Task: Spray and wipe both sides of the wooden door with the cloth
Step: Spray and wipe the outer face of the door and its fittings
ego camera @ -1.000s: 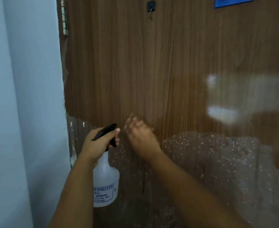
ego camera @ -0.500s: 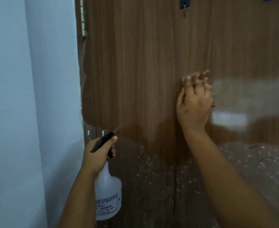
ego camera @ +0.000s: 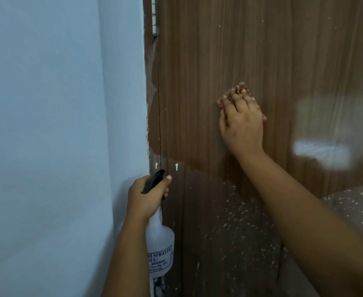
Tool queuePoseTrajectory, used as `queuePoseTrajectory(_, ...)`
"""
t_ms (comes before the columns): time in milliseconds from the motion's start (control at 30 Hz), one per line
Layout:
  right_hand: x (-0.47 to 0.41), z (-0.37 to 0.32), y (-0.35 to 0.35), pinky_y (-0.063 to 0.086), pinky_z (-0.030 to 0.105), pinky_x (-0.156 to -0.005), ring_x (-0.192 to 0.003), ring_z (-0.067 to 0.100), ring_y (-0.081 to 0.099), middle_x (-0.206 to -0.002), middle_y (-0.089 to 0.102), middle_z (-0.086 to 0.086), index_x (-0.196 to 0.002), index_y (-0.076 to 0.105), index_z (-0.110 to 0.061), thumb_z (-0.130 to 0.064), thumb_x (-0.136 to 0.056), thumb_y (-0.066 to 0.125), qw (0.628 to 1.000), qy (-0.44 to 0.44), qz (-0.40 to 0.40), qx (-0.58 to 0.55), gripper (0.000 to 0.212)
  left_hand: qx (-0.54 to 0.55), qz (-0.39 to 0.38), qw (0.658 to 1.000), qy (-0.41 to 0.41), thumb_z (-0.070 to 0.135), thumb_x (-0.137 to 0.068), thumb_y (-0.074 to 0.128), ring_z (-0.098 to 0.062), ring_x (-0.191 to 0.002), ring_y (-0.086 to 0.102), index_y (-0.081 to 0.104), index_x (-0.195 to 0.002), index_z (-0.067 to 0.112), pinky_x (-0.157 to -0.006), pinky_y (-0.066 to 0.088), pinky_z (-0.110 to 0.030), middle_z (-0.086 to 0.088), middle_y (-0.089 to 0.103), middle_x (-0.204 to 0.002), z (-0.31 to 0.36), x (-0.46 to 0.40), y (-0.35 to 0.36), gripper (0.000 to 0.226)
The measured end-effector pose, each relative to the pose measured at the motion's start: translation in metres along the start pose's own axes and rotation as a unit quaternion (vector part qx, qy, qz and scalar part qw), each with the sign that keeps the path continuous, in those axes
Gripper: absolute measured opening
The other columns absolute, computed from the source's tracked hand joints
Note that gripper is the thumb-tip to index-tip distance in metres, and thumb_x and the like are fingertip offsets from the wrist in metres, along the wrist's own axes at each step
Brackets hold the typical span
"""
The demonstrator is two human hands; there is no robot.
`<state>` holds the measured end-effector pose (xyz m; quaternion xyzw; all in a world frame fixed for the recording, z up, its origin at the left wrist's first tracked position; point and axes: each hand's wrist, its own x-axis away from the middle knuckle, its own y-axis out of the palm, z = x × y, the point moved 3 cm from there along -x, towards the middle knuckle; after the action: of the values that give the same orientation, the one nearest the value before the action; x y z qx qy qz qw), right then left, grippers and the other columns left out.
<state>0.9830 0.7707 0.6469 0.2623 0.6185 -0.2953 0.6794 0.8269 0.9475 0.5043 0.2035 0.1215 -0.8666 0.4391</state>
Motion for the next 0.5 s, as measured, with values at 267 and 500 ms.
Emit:
queuePoseTrajectory(267, 0.103, -0.139, 0.063, 0.041, 0.043, -0.103, -0.127, 0.031, 0.049, -0.137, 0.054, 0.015, -0.133, 0.056, -0.006, -0.017, -0.099, 0.051, 0.830, -0.455, -0.321, 0.015, 0.036, 0.043, 0.014, 0.999, -0.021, 0.038, -0.090, 0.071, -0.031, -0.078, 0.072, 0.074, -0.080, 0.011, -0.081, 0.058, -0.045, -0.007, 0.073, -0.071, -0.012, -0.014, -0.016, 0.029)
queuePoseTrajectory(500, -0.006, -0.119, 0.070, 0.046, 0.047, -0.100, -0.117, 0.034, 0.057, -0.128, 0.061, 0.016, -0.125, 0.063, -0.009, -0.014, -0.094, 0.054, 0.902, -0.379, -0.206, -0.022, 0.033, 0.000, 0.000, 1.000, -0.014, 0.046, -0.089, 0.070, -0.023, -0.072, 0.071, 0.073, -0.080, 0.012, -0.079, 0.057, -0.043, -0.001, 0.071, -0.067, -0.011, -0.023, -0.020, 0.034)
